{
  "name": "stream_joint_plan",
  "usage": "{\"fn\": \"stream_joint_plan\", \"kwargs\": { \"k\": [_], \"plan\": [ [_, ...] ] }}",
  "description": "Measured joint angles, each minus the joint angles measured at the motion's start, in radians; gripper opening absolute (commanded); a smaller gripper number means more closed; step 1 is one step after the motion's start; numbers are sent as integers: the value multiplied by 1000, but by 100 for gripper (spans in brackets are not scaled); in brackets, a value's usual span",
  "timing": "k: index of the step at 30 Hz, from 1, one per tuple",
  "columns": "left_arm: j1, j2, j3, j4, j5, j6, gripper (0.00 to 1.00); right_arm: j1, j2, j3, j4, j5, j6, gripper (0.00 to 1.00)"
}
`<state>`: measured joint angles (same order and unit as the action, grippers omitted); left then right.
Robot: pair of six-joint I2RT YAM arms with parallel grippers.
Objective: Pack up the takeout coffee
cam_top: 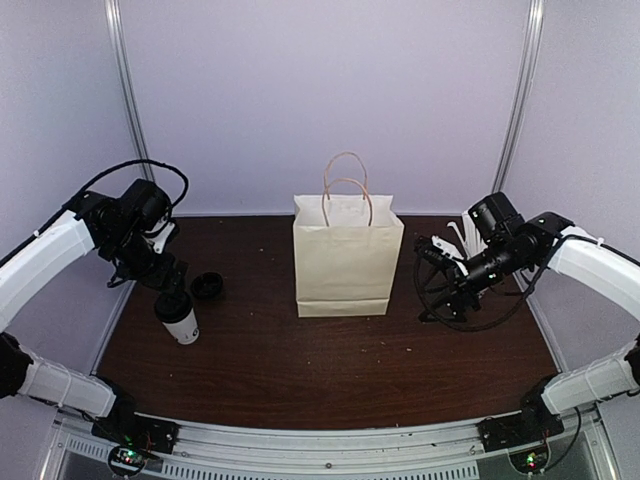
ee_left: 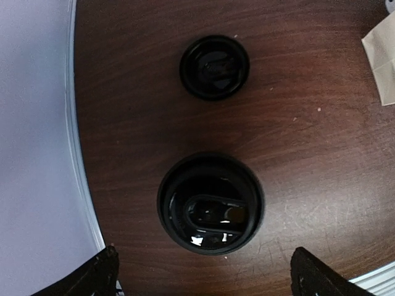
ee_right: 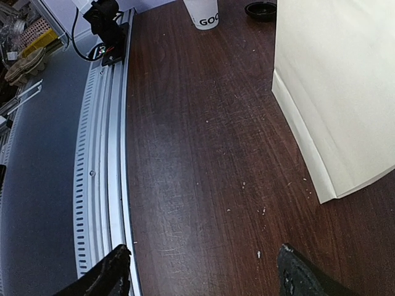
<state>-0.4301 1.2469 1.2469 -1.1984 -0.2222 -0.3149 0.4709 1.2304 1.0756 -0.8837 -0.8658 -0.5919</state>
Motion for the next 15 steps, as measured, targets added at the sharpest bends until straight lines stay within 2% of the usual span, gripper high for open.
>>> {"fn": "stream_joint_plan", "kwargs": {
  "k": [5,15],
  "plan": [
    [134,-5,-96,62,121,55,98,-10,-19,-29,32,-24,-8,82],
    [158,32,-117,144,239,108,96,-13,-30,-35,47,-39,-15,81]
  ]
}}
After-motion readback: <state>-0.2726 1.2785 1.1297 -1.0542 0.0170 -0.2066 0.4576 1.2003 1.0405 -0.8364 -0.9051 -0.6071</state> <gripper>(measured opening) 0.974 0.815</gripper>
